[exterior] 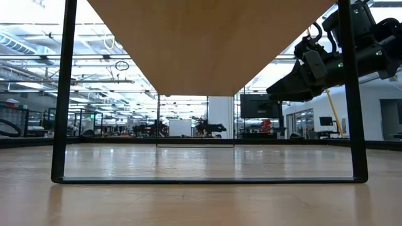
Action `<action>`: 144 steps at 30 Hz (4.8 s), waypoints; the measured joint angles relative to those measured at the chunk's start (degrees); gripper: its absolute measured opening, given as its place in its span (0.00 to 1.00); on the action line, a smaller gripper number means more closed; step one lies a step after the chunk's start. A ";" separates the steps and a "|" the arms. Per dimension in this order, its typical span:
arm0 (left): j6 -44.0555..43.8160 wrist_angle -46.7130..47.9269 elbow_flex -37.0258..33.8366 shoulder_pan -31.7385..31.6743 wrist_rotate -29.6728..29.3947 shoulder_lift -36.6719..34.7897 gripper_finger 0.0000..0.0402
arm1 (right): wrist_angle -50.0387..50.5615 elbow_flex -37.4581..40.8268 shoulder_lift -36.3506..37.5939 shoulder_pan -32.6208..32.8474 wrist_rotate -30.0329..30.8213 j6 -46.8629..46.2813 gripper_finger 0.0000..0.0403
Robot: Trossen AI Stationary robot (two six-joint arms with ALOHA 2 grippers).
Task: Pick and place flowers into a vace then onto a shelf
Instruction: Put the transparent vase on the shelf, then return to Home Position
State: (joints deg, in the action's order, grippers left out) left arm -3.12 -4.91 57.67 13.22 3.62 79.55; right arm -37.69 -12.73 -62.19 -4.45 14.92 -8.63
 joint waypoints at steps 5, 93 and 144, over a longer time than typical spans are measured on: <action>-0.31 0.16 0.00 0.08 0.07 0.00 0.40 | -0.13 0.00 0.00 0.00 0.00 0.31 0.83; -8.11 -8.55 -56.35 31.85 -45.32 -63.37 0.98 | 25.71 9.33 50.95 1.72 -7.72 2.03 0.00; -19.64 1.27 -57.05 38.27 -54.64 -64.04 0.98 | 34.95 11.87 60.94 1.53 -9.07 -7.79 0.00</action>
State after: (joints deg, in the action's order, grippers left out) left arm -22.76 -3.64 0.62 51.48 -51.03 15.51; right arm -2.74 -0.86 -1.26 -2.92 5.85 -16.43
